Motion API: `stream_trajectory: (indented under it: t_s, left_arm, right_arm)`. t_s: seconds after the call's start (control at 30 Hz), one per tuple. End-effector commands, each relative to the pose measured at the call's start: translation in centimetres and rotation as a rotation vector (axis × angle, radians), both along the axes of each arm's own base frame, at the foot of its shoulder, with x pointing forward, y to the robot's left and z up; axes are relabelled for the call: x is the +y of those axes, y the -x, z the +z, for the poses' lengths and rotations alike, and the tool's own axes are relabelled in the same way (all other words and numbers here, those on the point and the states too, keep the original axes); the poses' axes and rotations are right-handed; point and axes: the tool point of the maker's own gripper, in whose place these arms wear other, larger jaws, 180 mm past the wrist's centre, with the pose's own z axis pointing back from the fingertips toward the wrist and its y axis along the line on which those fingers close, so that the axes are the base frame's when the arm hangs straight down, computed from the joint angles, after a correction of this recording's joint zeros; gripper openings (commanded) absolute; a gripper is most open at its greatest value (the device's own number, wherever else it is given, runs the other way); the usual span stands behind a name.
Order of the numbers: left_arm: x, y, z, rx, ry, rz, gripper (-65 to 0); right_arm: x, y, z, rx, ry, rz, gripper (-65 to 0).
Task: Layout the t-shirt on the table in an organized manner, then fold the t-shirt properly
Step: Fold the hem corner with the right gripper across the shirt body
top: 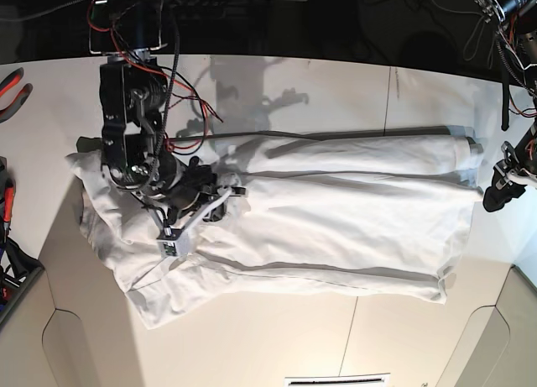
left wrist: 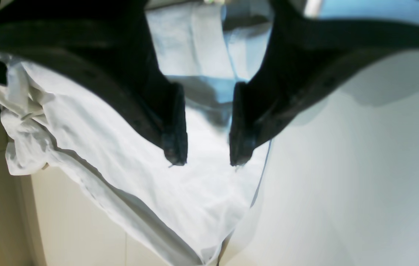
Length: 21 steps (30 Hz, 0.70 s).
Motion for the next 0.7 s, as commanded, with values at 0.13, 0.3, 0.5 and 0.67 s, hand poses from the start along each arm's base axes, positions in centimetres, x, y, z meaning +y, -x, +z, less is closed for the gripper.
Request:
stream_trajectory:
  t_s: [0.13,0.3,0.5,0.67]
  left_arm:
    - [0.9,-1.0,2.2,-0.065,-0.024,0.003,-42.0]
    - [0.9,-1.0,2.2,-0.066,-0.023,0.003,-42.0]
    - [0.9,-1.0,2.2,-0.068,-0.021,0.003,-42.0]
    - [0.9,-0.9,2.3,-0.073,-0.013,0.006,-65.0]
  right_arm:
    - [2.6,-3.2,3.3,-0.103,0.011,0.078,-65.0]
    - [2.9,-4.5,4.9,-0.144,0.015,0.090,-65.0]
    - [1.9,-6.8,7.4,-0.216,0.074,0.077,-65.0]
    - [-0.3,-6.0,9.7,-0.267,0.094,0.023,-65.0]
